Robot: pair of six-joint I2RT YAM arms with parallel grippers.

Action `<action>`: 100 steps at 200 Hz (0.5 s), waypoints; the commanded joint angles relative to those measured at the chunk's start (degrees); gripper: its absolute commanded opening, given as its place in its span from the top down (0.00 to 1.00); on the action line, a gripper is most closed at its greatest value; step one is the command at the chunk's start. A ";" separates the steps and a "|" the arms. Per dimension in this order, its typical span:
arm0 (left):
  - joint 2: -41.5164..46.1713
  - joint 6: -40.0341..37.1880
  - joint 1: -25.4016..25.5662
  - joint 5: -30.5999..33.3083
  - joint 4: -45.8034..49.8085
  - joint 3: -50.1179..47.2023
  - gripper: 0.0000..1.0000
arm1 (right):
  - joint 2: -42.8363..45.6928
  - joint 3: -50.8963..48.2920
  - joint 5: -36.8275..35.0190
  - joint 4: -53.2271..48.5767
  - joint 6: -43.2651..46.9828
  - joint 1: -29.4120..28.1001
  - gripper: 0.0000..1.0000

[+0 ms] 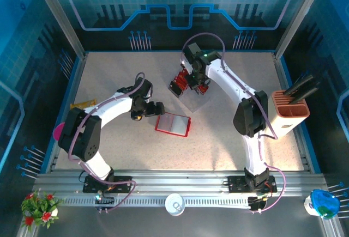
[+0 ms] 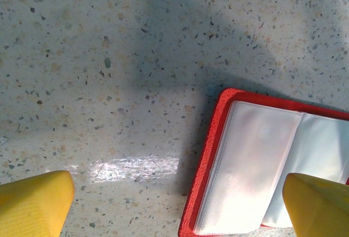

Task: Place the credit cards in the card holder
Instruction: Pick up the credit card from the storage box.

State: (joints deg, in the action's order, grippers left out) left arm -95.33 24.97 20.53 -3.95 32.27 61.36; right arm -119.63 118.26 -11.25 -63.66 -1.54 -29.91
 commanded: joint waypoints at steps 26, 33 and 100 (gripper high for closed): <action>-1.06 -1.60 1.23 -1.91 0.82 1.65 0.01 | 10.12 -8.62 4.75 3.41 -6.35 -1.71 1.00; -1.17 -1.53 1.58 -2.15 0.70 1.73 0.01 | 11.74 -11.33 5.42 4.99 -7.74 -1.60 1.00; -2.92 0.02 5.71 -2.31 -0.60 2.36 0.01 | 29.30 -41.29 13.79 21.77 -22.05 3.37 1.00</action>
State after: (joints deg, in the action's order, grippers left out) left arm -97.08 24.99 24.99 -5.06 31.88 61.93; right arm -96.42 84.40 -2.24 -49.69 -15.97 -29.06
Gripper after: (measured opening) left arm 0.992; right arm 0.058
